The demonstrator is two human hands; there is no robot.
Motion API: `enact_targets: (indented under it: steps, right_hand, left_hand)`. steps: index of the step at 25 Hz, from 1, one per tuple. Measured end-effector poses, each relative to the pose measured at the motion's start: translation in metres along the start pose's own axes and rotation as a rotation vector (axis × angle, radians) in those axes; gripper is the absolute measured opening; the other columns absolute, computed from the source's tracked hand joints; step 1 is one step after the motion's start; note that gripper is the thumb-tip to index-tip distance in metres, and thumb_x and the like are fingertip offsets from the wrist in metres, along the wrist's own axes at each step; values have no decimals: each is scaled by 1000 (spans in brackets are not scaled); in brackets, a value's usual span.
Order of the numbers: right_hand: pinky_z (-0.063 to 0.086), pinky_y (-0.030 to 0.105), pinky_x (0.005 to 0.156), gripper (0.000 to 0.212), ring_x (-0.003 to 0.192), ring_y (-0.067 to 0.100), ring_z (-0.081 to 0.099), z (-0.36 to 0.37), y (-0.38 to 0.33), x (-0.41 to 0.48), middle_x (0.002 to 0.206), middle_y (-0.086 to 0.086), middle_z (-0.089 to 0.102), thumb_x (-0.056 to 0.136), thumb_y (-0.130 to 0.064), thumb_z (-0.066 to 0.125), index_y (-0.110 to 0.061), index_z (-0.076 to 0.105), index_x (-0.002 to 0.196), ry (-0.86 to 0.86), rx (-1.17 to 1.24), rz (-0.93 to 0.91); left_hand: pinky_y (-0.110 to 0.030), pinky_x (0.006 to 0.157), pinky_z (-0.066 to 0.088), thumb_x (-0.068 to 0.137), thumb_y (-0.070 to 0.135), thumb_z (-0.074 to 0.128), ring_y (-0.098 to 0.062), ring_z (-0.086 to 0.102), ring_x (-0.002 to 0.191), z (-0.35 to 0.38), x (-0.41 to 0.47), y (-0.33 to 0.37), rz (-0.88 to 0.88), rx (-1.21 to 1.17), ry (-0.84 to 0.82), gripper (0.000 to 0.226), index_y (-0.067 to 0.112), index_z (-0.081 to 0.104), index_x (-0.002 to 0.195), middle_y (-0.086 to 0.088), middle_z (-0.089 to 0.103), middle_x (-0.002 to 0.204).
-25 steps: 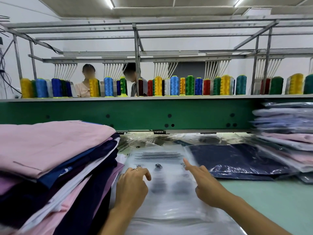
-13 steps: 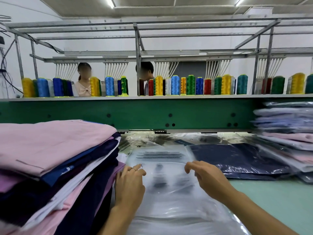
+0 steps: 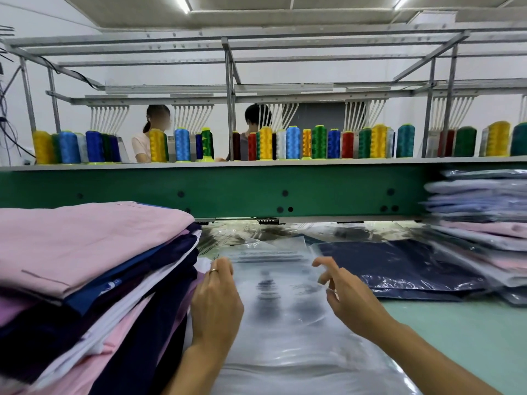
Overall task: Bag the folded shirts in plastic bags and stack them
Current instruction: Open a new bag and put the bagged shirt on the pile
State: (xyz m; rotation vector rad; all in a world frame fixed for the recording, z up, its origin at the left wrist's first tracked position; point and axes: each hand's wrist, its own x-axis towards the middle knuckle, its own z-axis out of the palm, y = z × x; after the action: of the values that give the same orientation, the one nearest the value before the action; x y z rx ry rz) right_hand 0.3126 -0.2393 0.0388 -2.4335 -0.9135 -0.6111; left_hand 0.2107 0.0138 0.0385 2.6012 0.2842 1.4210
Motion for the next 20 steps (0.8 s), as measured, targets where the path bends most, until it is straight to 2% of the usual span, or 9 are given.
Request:
enact_targets:
  steps: [1,2,3,4,5,7,9,15,20]
  right_hand:
    - [47,27,79,49,92,5,52,0,2,-1,105,-20,58,95,-10,53,-47,44,125,-47,-17,-15]
    - [46,27,83,40,96,3,51,1,4,-2,106,-21,58,96,-16,55,-46,52,121,-100,-46,-33]
    - [46,27,86,30,99,3,50,3,5,-3,108,-22,57,96,-23,57,-45,58,118,-161,-73,-47]
    - [46,27,88,24,101,3,49,6,6,-4,109,-21,57,96,-32,58,-44,61,116,-223,-81,-53]
    - [46,27,88,21,99,2,49,8,5,-5,108,-21,56,95,-41,59,-44,63,116,-285,-72,-47]
    - [47,28,87,27,94,0,49,12,3,-6,108,-18,56,93,-55,57,-44,64,117,-369,-44,-20]
    - [47,27,83,32,88,-1,49,13,0,-6,107,-16,57,92,-61,54,-42,66,115,-393,-41,-7]
    - [42,27,80,36,93,6,49,13,-9,-5,109,-12,54,93,-63,52,-35,66,110,-430,-76,21]
    - [43,33,80,50,94,10,52,14,-21,-6,104,-9,52,88,-80,38,-36,62,95,-434,-68,86]
  left_hand:
    - [-32,63,47,66,-13,63,-22,62,77,2,-1,-1,22,7,-60,53,18,50,107,2,64,91]
    - [-31,77,49,70,-8,61,-19,62,96,6,-3,-1,57,42,-166,61,24,50,121,6,65,111]
    - [-31,91,46,76,-3,58,-15,56,116,12,-8,-2,103,58,-282,68,33,46,133,13,58,131]
    - [-32,102,41,83,4,54,-12,48,129,18,-14,-5,150,30,-398,66,38,43,138,19,49,142]
    - [-33,107,39,90,13,50,-11,45,134,23,-19,-7,174,-6,-530,56,40,44,140,21,46,145]
    - [-34,103,41,98,34,42,-15,50,128,29,-24,-9,195,-46,-718,37,38,48,135,15,55,137]
    - [-35,100,41,98,47,39,-16,51,124,34,-25,-11,190,-36,-779,37,36,49,133,12,57,133]
    - [-35,104,38,95,55,39,-13,48,128,34,-26,-7,159,-2,-770,44,34,50,132,15,53,136]
    - [-44,100,41,91,65,35,-22,52,124,18,-14,-1,124,94,-874,53,29,52,127,5,58,133]
